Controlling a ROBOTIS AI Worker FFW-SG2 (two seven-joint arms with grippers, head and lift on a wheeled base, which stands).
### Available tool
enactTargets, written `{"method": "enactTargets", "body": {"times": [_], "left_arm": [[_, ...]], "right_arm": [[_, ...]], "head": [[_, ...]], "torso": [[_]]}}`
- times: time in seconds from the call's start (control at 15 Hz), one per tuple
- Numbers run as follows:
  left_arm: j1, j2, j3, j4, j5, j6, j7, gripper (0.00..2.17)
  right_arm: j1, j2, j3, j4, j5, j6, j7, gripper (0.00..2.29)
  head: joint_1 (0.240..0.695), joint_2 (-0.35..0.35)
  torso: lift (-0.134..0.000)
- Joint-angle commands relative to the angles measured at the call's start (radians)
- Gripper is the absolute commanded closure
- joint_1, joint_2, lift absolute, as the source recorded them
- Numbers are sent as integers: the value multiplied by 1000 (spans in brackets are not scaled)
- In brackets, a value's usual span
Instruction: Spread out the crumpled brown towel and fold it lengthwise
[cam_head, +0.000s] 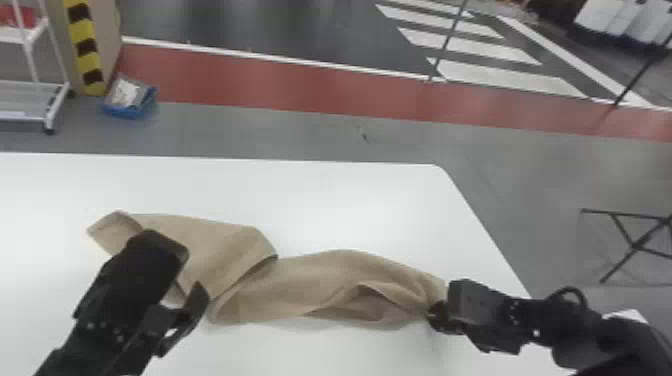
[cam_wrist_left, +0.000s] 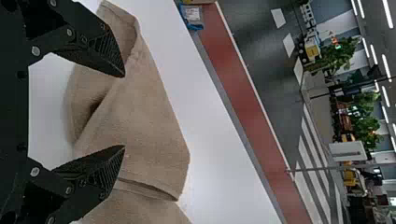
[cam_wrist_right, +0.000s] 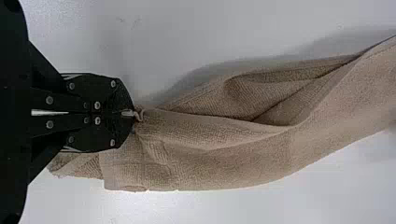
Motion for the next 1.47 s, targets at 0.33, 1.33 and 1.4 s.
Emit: {"method": "enactTargets", "body": {"times": [0.33,1.33,1.4], "left_arm": [[44,63,-45,52,-27,-122,-27,522],[-79,31,-172,243,-239,-119,-107,518],[-85,31,-171,251,-240,-116,-107,522]], "right_arm": [[-3,4,3,5,4,0,0,2148],[-3,7,0,24,8,-3,-6,2148],[-3,7,0,24,8,-3,-6,2148]], "head": [[695,-350],[695,-350],[695,-350]], "torso": [[-124],[-124],[-124]]}}
